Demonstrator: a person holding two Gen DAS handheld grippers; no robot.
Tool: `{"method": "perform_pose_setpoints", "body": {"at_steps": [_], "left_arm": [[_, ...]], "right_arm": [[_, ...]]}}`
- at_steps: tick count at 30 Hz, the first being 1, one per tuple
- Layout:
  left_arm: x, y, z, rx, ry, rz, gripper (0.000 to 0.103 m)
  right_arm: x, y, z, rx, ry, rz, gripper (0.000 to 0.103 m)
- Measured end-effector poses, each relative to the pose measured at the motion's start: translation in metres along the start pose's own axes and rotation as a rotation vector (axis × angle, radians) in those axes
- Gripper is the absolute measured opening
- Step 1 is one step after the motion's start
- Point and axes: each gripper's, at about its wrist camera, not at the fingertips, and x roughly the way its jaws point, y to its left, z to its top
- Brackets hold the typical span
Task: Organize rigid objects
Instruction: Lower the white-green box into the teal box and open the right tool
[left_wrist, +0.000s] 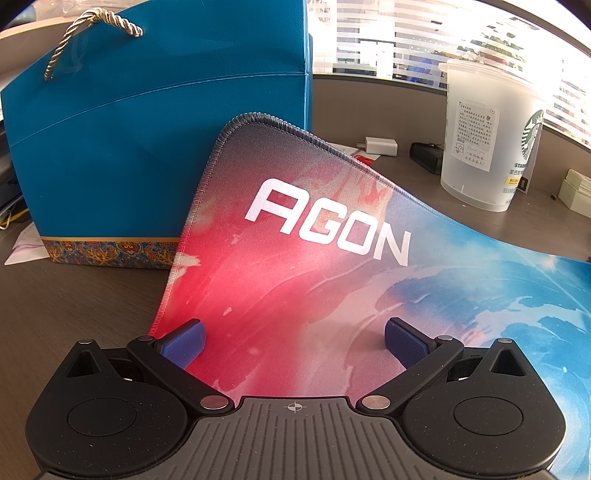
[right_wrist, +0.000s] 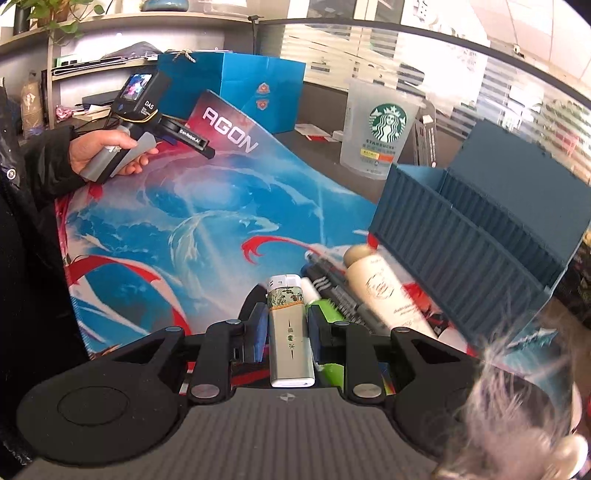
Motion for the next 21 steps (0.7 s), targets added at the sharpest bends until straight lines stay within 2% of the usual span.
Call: {"method": "perform_pose_setpoints", "body": {"at_steps": [21], "left_arm": [[0.000, 0.000, 0.000, 0.000, 0.000, -0.001, 0.103]], "right_arm": [[0.005, -0.050, 0.057, -0.101, 0.009, -0.018, 0.022]]}}
